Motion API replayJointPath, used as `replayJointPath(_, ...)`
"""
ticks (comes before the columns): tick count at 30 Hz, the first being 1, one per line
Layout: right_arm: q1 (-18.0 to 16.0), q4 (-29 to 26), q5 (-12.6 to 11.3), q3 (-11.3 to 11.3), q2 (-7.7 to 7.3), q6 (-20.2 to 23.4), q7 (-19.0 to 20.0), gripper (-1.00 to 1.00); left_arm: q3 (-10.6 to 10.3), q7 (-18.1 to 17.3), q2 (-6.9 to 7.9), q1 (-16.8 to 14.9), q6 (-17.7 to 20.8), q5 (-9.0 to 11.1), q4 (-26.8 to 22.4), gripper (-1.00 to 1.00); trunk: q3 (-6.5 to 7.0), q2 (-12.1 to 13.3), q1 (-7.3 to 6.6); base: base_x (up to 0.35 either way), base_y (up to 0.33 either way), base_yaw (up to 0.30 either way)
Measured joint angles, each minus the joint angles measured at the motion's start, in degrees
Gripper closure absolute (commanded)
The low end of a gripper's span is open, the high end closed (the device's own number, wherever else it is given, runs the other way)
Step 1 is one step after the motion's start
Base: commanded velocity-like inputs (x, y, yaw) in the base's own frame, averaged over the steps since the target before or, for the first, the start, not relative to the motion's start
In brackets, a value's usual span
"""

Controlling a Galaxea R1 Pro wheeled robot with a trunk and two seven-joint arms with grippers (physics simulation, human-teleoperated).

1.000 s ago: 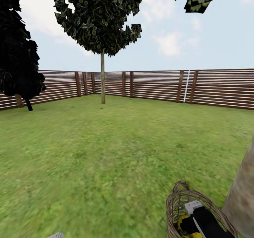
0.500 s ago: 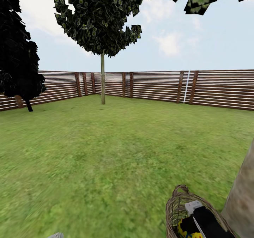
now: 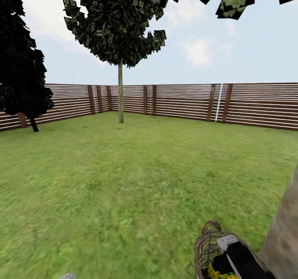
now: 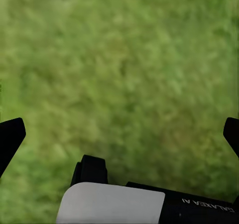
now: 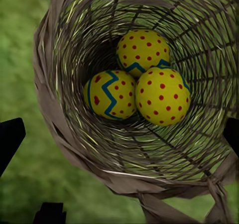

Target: Take the three Easter eggs out of the wicker basket on the lawn in the garden, then place them on the lawn next to a single tree (choose any tree) so that all three eggs are next to the same tree and none are left in the basket.

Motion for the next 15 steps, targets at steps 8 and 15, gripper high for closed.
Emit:
replayJointPath(8,0.0,0.0,0.0,0.0,0.0,0.0,0.0,-1.0,0.0,0.0,-0.03,0.0,0.0,-0.1,0.0,-1.0,0.36,0.8,-0.45,0.0,0.0,-0.25)
replayJointPath(15,0.0,0.0,0.0,0.0,-0.01,0.0,0.0,-1.0,0.0,0.0,-0.02,0.0,0.0,0.0,0.0,-1.0,0.36,0.8,-0.45,0.0,0.0,-0.279)
